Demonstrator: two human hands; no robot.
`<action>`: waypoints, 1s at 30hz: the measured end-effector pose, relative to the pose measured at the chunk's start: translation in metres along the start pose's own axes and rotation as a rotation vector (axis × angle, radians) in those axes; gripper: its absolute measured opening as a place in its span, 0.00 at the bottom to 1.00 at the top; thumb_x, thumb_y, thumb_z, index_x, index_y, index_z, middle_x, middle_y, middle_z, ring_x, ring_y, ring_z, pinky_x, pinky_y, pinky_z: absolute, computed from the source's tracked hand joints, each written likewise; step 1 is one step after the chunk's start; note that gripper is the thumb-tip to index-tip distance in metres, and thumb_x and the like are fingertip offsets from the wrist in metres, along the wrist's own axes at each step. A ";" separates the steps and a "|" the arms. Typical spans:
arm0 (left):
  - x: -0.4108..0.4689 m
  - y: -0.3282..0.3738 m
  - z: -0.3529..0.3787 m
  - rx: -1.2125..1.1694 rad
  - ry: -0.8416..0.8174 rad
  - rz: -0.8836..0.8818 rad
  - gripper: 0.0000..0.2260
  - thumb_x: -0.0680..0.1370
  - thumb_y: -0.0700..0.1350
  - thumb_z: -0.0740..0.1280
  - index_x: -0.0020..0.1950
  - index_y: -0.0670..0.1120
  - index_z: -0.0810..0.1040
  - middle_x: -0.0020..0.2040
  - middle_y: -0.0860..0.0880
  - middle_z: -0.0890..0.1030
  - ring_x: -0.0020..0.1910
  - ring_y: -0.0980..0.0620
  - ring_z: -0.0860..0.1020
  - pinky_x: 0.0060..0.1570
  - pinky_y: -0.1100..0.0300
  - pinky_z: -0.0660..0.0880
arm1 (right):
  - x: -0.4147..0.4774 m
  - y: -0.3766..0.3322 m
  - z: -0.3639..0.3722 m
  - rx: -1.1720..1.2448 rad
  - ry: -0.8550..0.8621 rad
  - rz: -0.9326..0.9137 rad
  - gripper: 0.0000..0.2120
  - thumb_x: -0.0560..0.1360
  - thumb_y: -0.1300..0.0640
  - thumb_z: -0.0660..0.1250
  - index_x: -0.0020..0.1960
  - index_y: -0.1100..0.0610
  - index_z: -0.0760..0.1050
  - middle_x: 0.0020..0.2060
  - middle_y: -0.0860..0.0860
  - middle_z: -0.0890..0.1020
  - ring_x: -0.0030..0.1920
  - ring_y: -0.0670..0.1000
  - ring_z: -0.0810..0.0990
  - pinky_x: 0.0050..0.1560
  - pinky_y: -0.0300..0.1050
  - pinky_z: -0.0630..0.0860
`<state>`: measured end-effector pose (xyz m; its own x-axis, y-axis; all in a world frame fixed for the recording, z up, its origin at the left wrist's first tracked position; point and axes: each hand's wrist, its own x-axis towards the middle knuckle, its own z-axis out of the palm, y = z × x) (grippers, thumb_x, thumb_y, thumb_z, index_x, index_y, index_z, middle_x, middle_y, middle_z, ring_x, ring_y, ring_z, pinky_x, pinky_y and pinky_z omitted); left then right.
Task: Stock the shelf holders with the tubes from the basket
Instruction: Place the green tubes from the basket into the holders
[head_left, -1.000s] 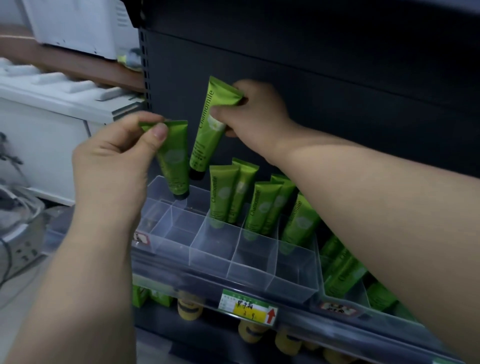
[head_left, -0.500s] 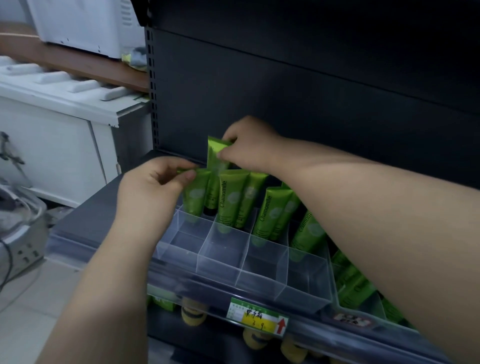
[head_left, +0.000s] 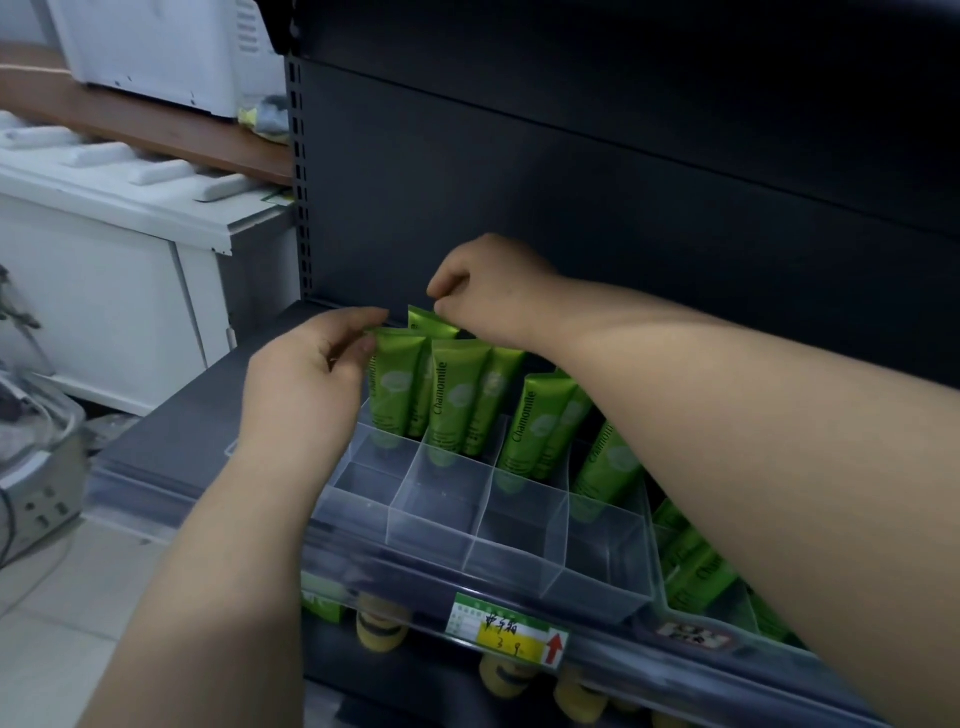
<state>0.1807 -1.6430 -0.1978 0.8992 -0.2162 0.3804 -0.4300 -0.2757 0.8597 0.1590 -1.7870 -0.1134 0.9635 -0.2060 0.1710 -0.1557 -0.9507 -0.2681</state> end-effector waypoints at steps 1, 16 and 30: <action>0.000 0.001 -0.001 0.021 0.002 0.004 0.12 0.78 0.41 0.64 0.57 0.54 0.80 0.46 0.61 0.77 0.44 0.65 0.74 0.40 0.86 0.61 | -0.002 0.001 -0.001 0.009 0.004 -0.007 0.10 0.75 0.60 0.65 0.54 0.56 0.81 0.54 0.50 0.82 0.56 0.50 0.78 0.50 0.34 0.69; -0.020 0.035 -0.014 0.413 -0.085 0.327 0.15 0.78 0.46 0.64 0.65 0.51 0.75 0.64 0.50 0.77 0.63 0.48 0.73 0.59 0.56 0.69 | -0.070 0.016 -0.020 0.136 0.021 -0.002 0.15 0.78 0.58 0.62 0.64 0.51 0.74 0.61 0.47 0.77 0.61 0.45 0.75 0.60 0.34 0.68; -0.109 0.069 0.015 0.592 -0.365 0.611 0.14 0.76 0.49 0.63 0.59 0.47 0.79 0.56 0.46 0.81 0.57 0.44 0.78 0.47 0.48 0.79 | -0.181 0.040 -0.026 -0.066 0.040 -0.066 0.19 0.77 0.58 0.61 0.68 0.52 0.71 0.65 0.51 0.74 0.66 0.50 0.69 0.68 0.42 0.65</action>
<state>0.0520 -1.6525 -0.1853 0.4647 -0.7356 0.4929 -0.8828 -0.4283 0.1930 -0.0270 -1.7937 -0.1300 0.9629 -0.1505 0.2238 -0.1077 -0.9754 -0.1925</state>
